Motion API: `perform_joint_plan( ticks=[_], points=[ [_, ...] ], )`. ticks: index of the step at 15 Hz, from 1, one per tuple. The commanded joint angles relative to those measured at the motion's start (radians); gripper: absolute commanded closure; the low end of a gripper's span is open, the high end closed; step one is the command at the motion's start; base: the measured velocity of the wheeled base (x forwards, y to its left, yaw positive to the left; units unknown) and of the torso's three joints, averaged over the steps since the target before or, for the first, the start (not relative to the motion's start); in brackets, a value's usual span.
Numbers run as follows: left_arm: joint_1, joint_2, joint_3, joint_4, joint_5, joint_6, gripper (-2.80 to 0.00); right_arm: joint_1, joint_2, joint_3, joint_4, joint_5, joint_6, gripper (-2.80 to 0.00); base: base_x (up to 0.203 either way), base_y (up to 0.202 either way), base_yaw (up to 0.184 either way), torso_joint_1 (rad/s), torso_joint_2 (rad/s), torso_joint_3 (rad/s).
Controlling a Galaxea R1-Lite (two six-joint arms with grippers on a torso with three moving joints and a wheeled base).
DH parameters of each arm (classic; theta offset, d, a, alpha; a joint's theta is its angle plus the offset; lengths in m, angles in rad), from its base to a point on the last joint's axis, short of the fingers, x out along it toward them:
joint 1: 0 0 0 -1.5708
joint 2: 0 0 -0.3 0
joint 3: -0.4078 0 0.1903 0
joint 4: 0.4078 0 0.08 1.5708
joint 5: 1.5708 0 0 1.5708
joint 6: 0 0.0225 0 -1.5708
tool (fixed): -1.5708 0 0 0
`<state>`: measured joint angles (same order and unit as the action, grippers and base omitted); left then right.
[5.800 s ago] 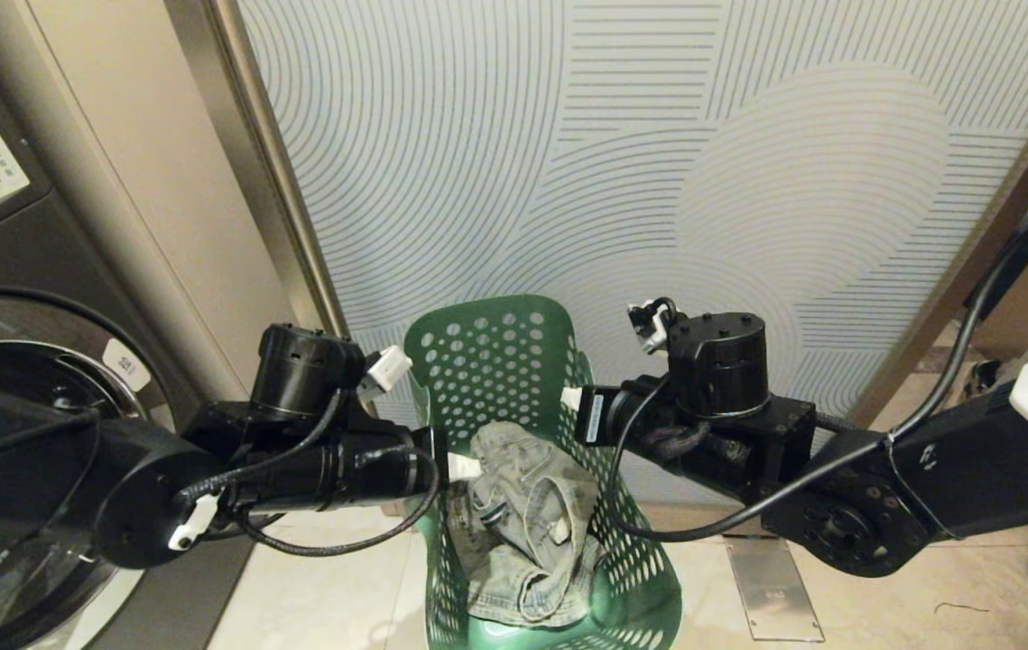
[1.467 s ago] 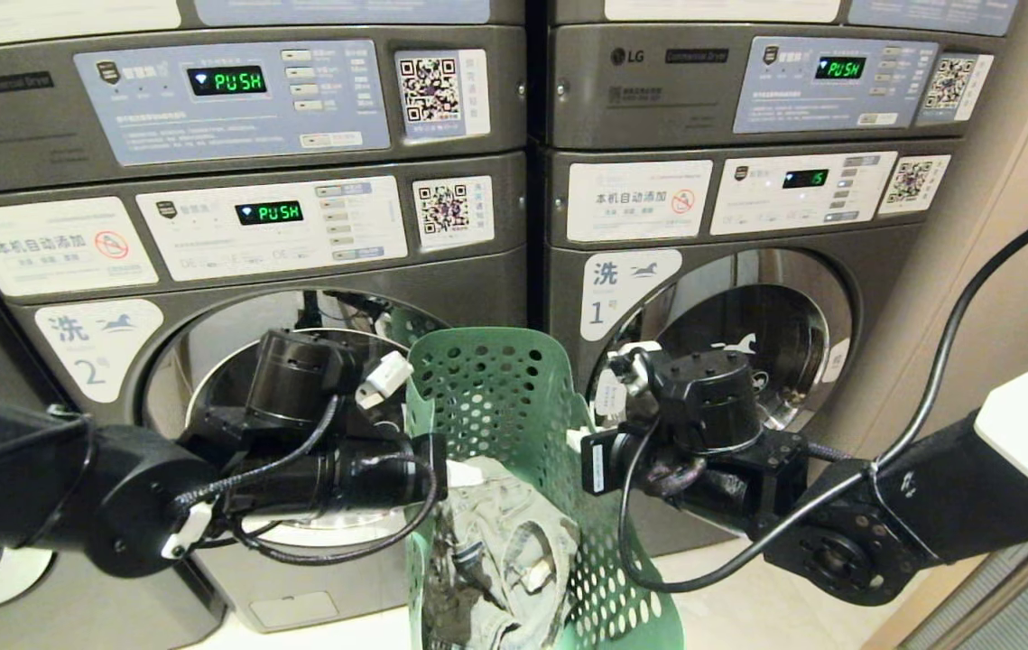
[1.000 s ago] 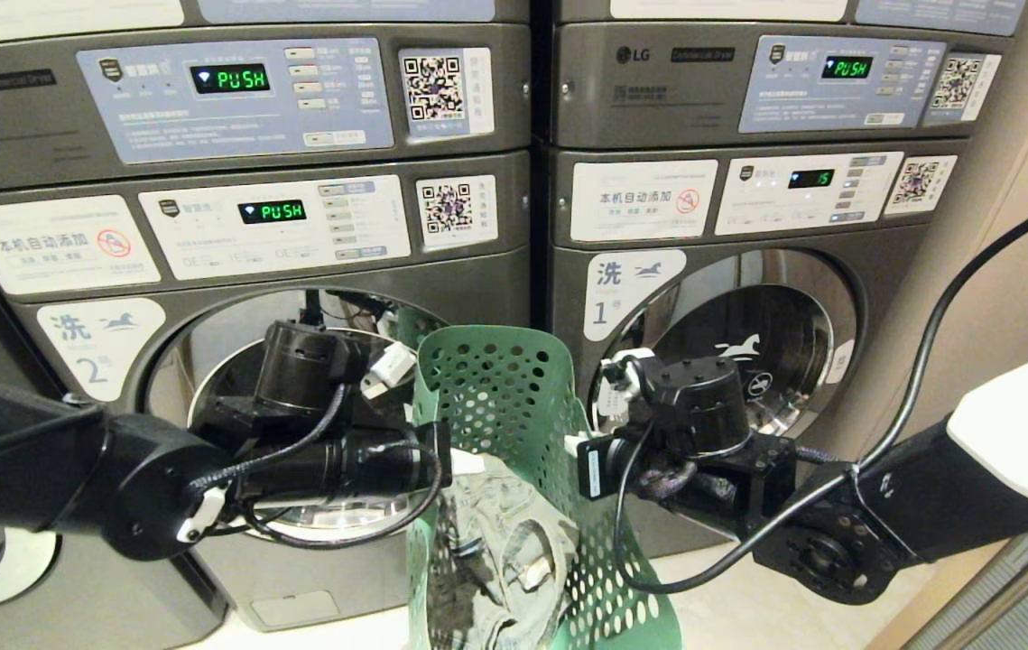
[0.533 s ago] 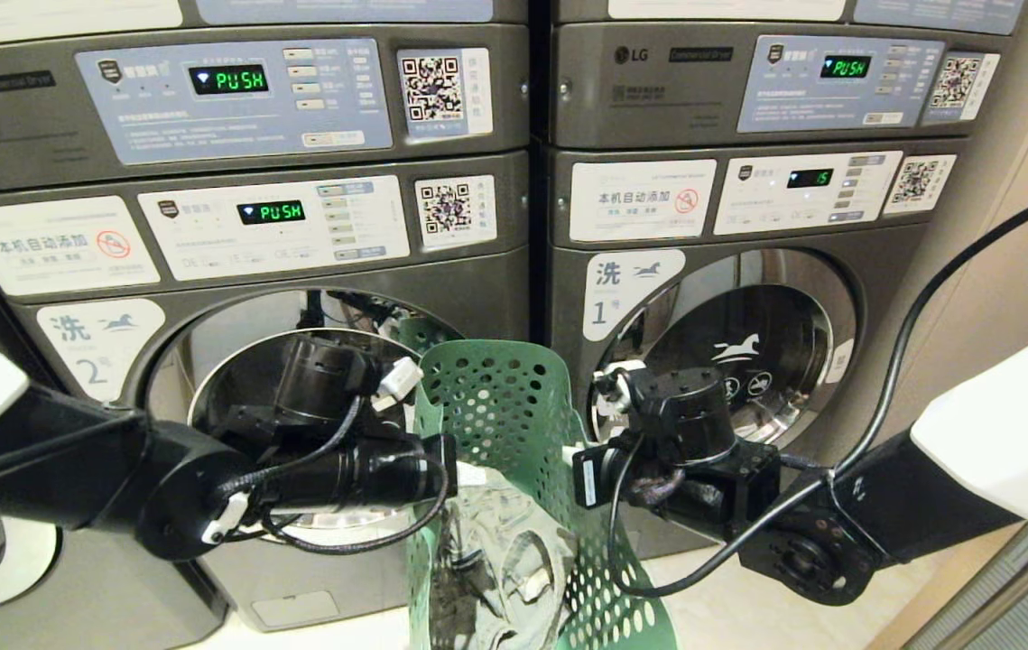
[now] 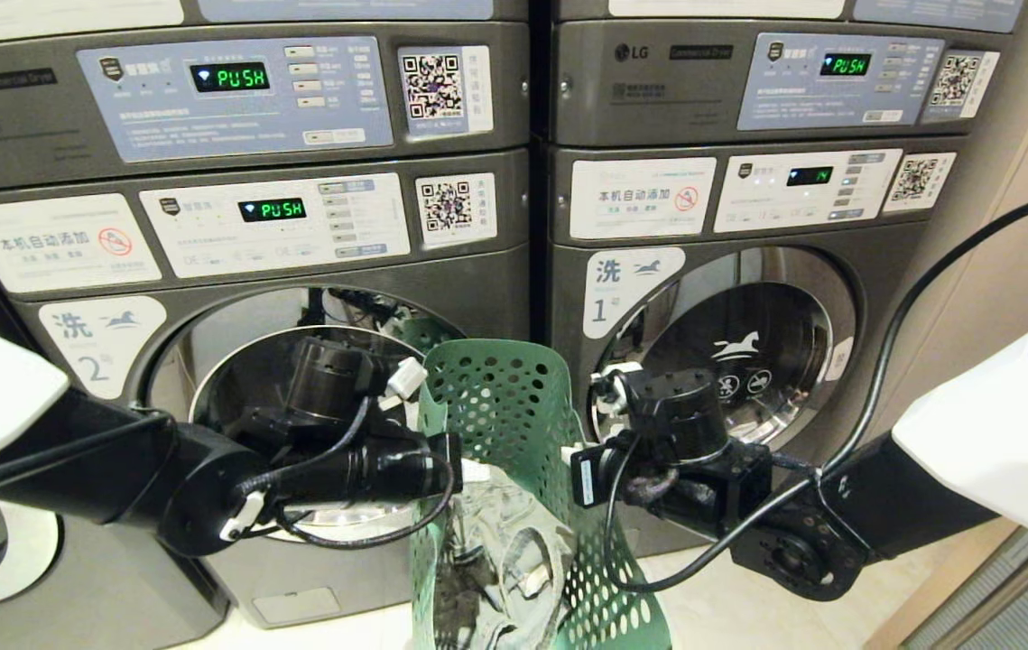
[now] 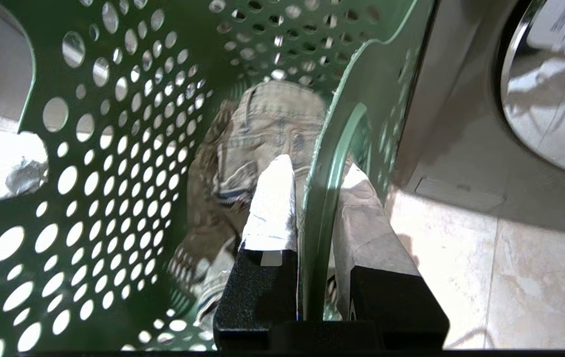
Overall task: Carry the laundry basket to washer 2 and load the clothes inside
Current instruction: Pick up the clothes basket and put it beside the washing machine
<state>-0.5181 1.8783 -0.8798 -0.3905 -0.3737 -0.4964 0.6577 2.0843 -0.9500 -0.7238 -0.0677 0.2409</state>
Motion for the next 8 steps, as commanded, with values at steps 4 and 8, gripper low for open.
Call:
perform_joint_plan(
  ticks=[4,8],
  points=[
    [0.0,0.012,0.002,-0.001,-0.002,-0.002,0.0,-0.001,0.003,0.01,-0.003,-0.001,0.002,0.0,-0.183,0.0,0.002,0.005,0.0,0.004],
    [-0.001,0.013,-0.001,-0.002,-0.002,-0.003,0.0,-0.001,0.003,0.013,-0.003,-0.001,0.002,0.0,-0.192,0.0,0.0,-0.001,0.01,0.004]
  ],
)
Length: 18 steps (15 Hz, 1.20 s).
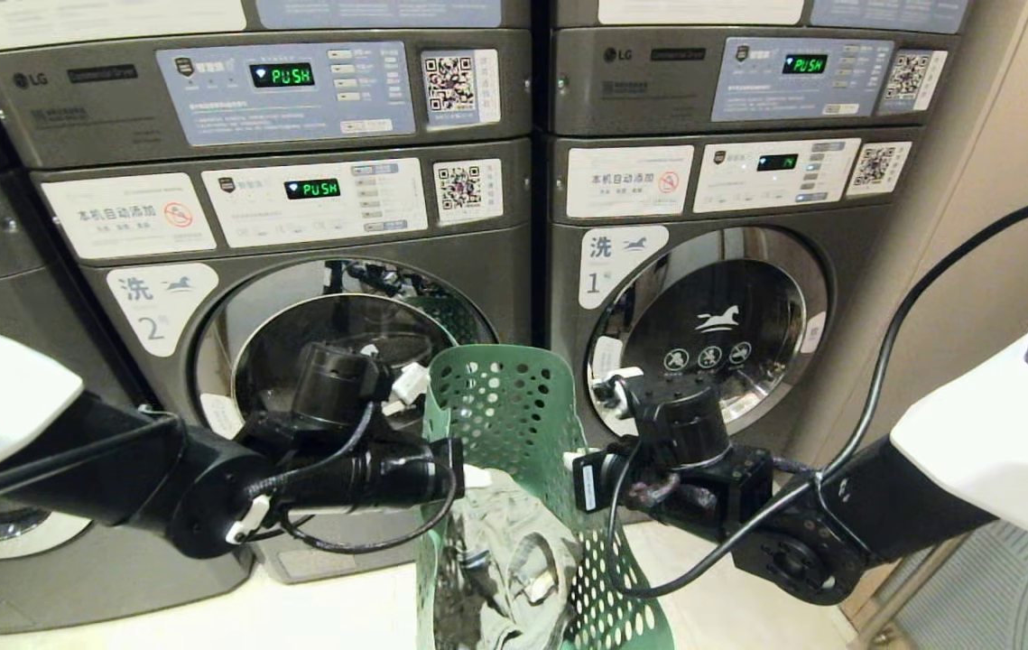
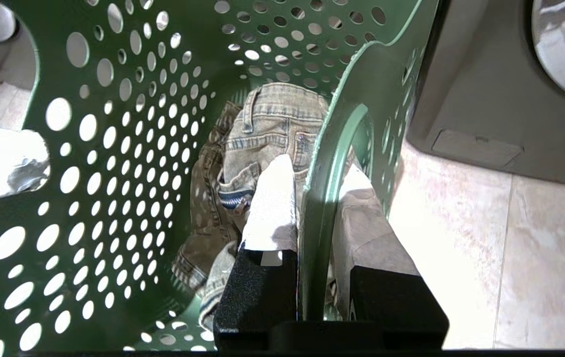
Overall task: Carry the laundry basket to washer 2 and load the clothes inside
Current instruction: Pick up the clothes basket and put it beside the washing machine
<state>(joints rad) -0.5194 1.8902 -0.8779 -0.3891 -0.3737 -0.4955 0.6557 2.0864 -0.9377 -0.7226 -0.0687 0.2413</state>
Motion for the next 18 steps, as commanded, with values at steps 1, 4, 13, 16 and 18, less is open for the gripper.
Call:
perform_joint_plan(
  ticks=[1,4,13,16,18],
  points=[
    [0.001,0.001,-0.003,-0.004,-0.002,-0.003,0.0,0.001,0.001,0.0,-0.005,0.0,0.001,0.0,-0.13,0.0,-0.005,-0.005,0.0,0.002],
    [0.001,0.003,-0.003,-0.004,-0.002,-0.003,0.0,0.001,0.001,0.0,-0.005,0.0,0.001,0.0,0.0,0.0,0.0,0.0,0.0,0.0],
    [-0.001,0.027,-0.004,-0.004,-0.005,-0.003,0.0,-0.001,0.001,0.003,-0.005,-0.001,-0.003,0.0,0.0,0.0,0.0,0.002,0.0,-0.106],
    [-0.007,0.047,-0.025,-0.004,-0.008,-0.003,0.0,-0.022,-0.003,0.003,-0.003,-0.003,-0.019,0.0,0.0,0.0,0.0,0.008,0.01,-0.197],
    [-0.018,0.08,-0.051,-0.004,-0.008,-0.003,0.0,-0.048,0.0,0.005,-0.003,-0.006,-0.064,0.0,0.0,0.0,0.0,0.0,0.0,-0.195]
  ],
)
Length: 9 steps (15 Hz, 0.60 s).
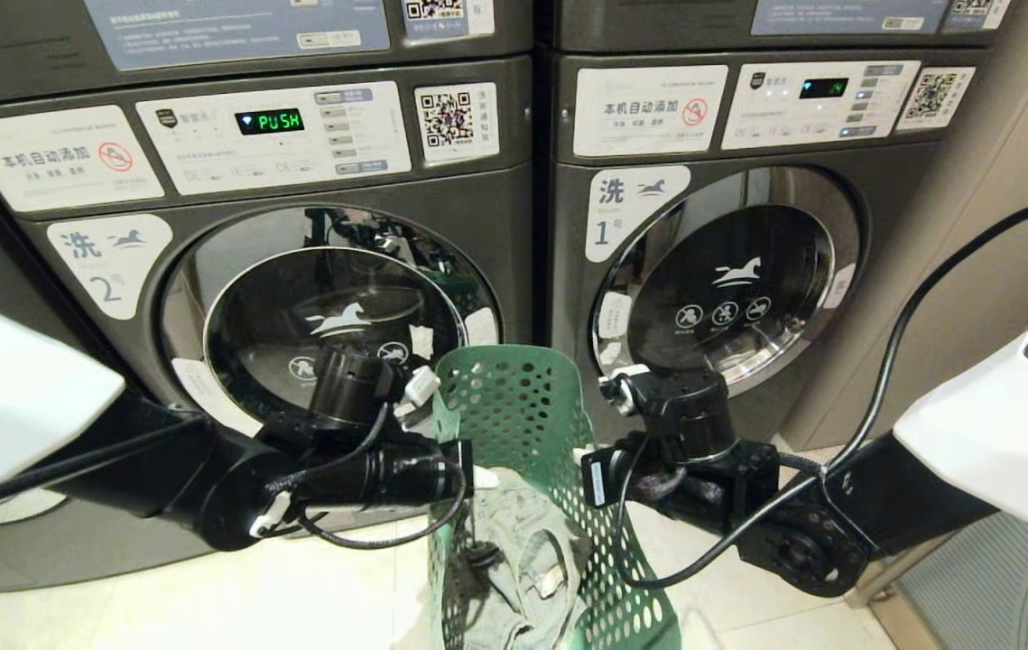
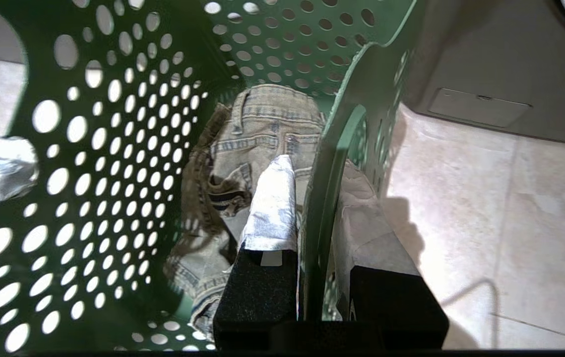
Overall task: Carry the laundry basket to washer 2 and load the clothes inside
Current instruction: Pick up the clothes basket and put it beside the washing machine
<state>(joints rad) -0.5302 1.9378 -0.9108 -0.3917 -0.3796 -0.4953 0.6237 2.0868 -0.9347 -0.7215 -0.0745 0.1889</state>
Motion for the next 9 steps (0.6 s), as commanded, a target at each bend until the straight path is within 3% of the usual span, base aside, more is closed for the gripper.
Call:
perform_joint_plan(
  ticks=[1,9],
  points=[
    [-0.012,0.052,-0.038,-0.001,-0.002,-0.003,0.0,-0.025,0.001,-0.004,-0.004,-0.001,-0.017,0.0,0.0,0.0,0.0,-0.002,0.0,-0.207],
    [-0.028,0.144,-0.118,-0.001,-0.001,0.007,0.0,-0.084,0.018,-0.011,-0.004,0.001,-0.052,0.0,0.0,0.0,0.0,0.003,0.0,-0.196]
  ],
)
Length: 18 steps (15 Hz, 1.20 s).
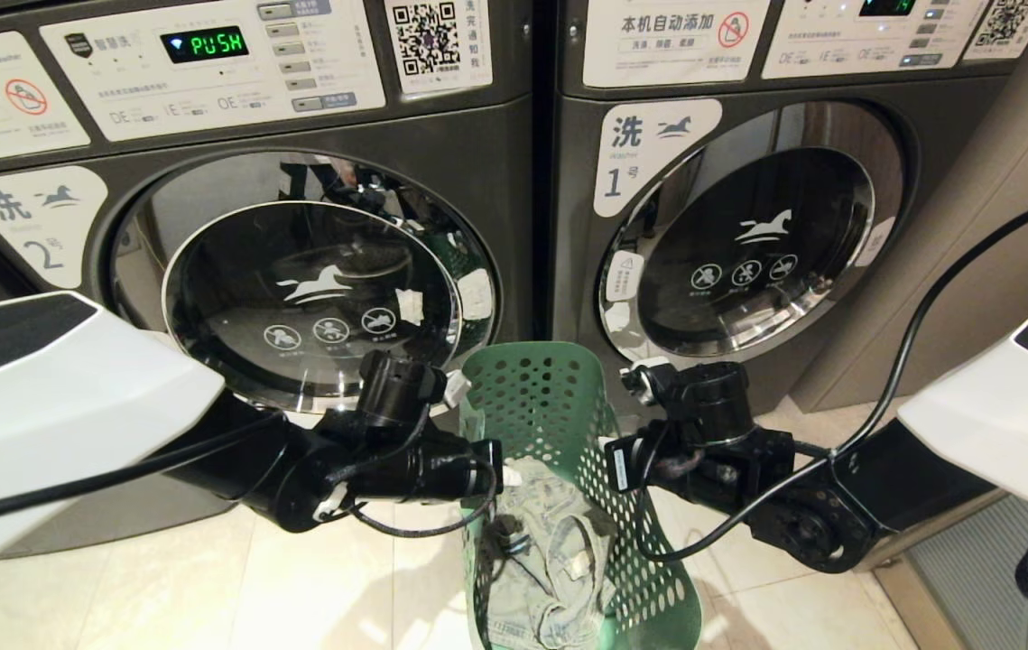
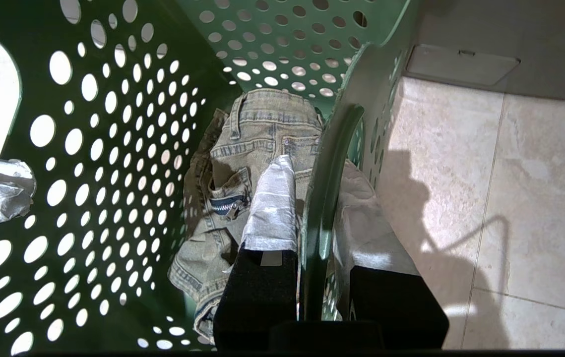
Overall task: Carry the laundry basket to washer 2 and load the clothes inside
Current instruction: Pick up the clothes basket and put it beside the washing machine
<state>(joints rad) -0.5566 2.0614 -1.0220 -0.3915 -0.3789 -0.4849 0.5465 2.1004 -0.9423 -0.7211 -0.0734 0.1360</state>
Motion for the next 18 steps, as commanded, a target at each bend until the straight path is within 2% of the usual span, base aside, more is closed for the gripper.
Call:
perform_joint_plan(
  ticks=[1,11,18],
  points=[
    [0.0,0.023,-0.007,-0.001,-0.001,-0.003,0.0,-0.008,0.009,-0.006,-0.005,0.0,0.0,0.0,0.0,0.0,0.0,0.0,0.0,-0.198],
    [-0.001,0.066,-0.03,-0.001,-0.003,0.017,0.0,-0.023,0.044,-0.016,-0.006,0.001,0.001,0.0,0.0,0.0,0.0,0.002,0.0,-0.198],
    [0.0,0.126,-0.1,-0.001,-0.003,0.017,0.0,-0.052,0.098,-0.073,-0.006,0.003,-0.031,0.0,0.0,0.0,0.0,0.002,0.0,-0.196]
  ],
)
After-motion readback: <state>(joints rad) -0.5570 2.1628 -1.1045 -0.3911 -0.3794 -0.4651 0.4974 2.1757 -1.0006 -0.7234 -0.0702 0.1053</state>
